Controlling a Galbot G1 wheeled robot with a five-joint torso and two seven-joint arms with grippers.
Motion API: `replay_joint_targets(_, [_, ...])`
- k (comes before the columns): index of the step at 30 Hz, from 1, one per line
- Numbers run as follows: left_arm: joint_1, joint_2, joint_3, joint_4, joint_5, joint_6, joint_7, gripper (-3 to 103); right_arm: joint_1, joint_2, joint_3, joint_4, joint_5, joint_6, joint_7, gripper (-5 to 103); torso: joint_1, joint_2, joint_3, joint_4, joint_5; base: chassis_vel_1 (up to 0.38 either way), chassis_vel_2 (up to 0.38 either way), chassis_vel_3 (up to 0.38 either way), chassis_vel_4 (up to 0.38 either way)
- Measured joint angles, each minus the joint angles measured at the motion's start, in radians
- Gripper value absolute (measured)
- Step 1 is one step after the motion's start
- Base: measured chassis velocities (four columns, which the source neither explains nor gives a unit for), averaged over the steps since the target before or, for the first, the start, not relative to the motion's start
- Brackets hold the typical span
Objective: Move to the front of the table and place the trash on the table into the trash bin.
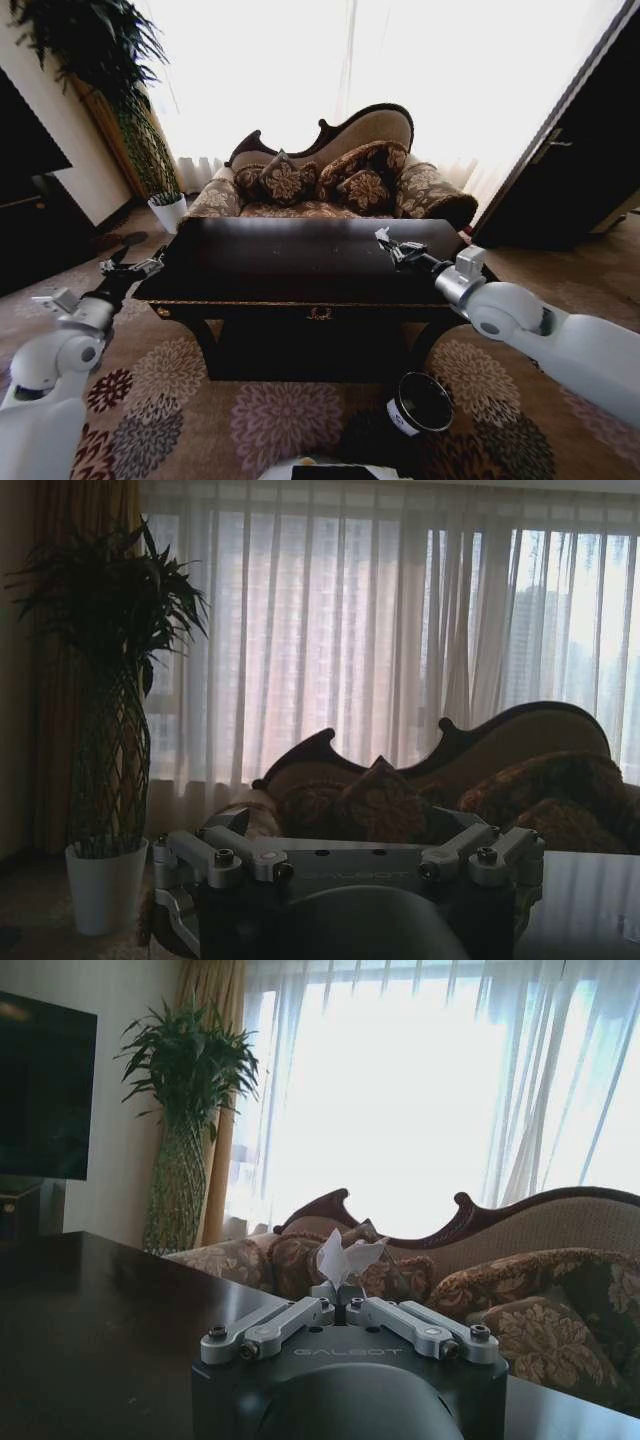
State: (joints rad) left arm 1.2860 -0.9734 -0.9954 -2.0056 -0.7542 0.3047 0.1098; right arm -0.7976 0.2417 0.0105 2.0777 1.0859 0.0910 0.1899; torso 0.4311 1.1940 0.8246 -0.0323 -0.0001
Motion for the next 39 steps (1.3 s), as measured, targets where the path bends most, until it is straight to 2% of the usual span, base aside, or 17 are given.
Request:
replay_joint_targets(1, [-0.001, 0.004, 0.000, 0.003, -0.001, -0.001, 0.000, 100, -0.063, 0.005, 0.040, -0.022, -0.006, 0.066, -0.010, 0, 0.000, 0.000, 0.000, 0.0000, 0.0001, 0.000, 0.000, 0.000, 0.000])
replay_joint_targets(3, [-0.003, 0.011, 0.000, 0.006, -0.003, -0.001, 0.001, 100, -0.190, 0.024, 0.159, -0.051, -0.013, 0.136, -0.028, 0, 0.000, 0.000, 0.000, 0.0002, 0.0002, 0.000, 0.000, 0.000, 0.000])
replay_joint_targets(5, [-0.003, 0.012, 0.000, 0.006, -0.004, -0.001, 0.001, 100, -0.220, 0.030, 0.191, -0.057, -0.014, 0.146, -0.031, 0, 0.000, 0.000, 0.000, 0.0000, 0.0001, 0.000, 0.000, 0.000, 0.000])
replay_joint_targets(6, [-0.004, 0.015, -0.001, 0.007, -0.005, -0.001, 0.001, 100, -0.349, 0.059, 0.317, -0.076, -0.025, 0.173, -0.044, 0, 0.000, 0.000, 0.000, 0.0002, -0.0002, 0.000, 0.000, 0.000, 0.000])
replay_joint_targets(8, [-0.005, 0.018, -0.001, 0.008, -0.006, -0.001, 0.001, 100, -0.480, 0.096, 0.422, -0.095, -0.049, 0.196, -0.056, 0, 0.000, 0.000, 0.000, 0.0001, 0.0000, 0.000, 0.000, 0.000, 0.000])
replay_joint_targets(10, [-0.005, 0.019, -0.001, 0.008, -0.006, -0.001, 0.001, 100, -0.519, 0.111, 0.454, -0.100, -0.059, 0.204, -0.061, 0, 0.000, 0.000, 0.000, 0.0000, 0.0005, 0.000, 0.000, 0.000, 0.000])
replay_joint_targets(12, [-0.006, 0.020, 0.000, 0.010, -0.006, -0.002, 0.001, 100, -0.659, 0.170, 0.575, -0.118, -0.093, 0.233, -0.082, 0, 0.000, 0.000, 0.000, -0.0003, 0.0003, 0.000, 0.000, 0.000, 0.000])
replay_joint_targets(14, [-0.007, 0.020, 0.003, 0.012, -0.006, -0.001, 0.001, 100, -0.728, 0.209, 0.641, -0.132, -0.121, 0.250, -0.093, 0, 0.000, 0.000, 0.000, -0.0001, 0.0001, 0.000, 0.000, 0.000, 0.000])
replay_joint_targets(15, [-0.007, 0.020, 0.003, 0.012, -0.006, -0.001, 0.001, 100, -0.728, 0.209, 0.641, -0.132, -0.121, 0.250, -0.093, 0, 0.000, 0.000, 0.000, -0.0001, 0.0001, 0.000, 0.000, 0.000, 0.000])
replay_joint_targets(20, [-0.011, 0.018, 0.015, 0.013, -0.004, -0.002, 0.001, 100, -0.869, 0.303, 0.774, -0.190, -0.245, 0.302, -0.120, 0, 0.000, 0.000, 0.000, -0.0001, 0.0001, 0.000, 0.000, 0.000, 0.000])
replay_joint_targets(26, [-0.014, 0.015, 0.024, 0.018, -0.002, -0.002, 0.001, 100, -0.930, 0.364, 0.844, -0.204, -0.285, 0.325, -0.127, 0, 0.000, 0.000, 0.000, -0.0001, 0.0001, 0.000, 0.000, 0.000, 0.000])
replay_joint_targets(30, [-0.024, 0.013, 0.039, 0.033, 0.006, -0.005, 0.002, 100, -0.975, 0.440, 0.888, -0.226, -0.340, 0.343, -0.127, 0, 0.000, 0.000, 0.000, 0.0001, -0.0002, 0.000, 0.000, 0.000, 0.000])
replay_joint_targets(36, [-0.045, 0.017, 0.056, 0.041, 0.006, -0.007, 0.003, 100, -0.999, 0.496, 0.869, -0.302, -0.432, 0.369, -0.126, 0, 0.000, 0.000, 0.000, -0.0002, 0.0003, 0.000, 0.000, 0.000, 0.000])
replay_joint_targets(39, [-0.046, 0.019, 0.056, 0.042, 0.006, -0.007, 0.003, 100, -0.997, 0.513, 0.855, -0.321, -0.446, 0.371, -0.125, 0, 0.000, 0.000, 0.000, -0.0001, 0.0001, 0.000, 0.000, 0.000, 0.000])
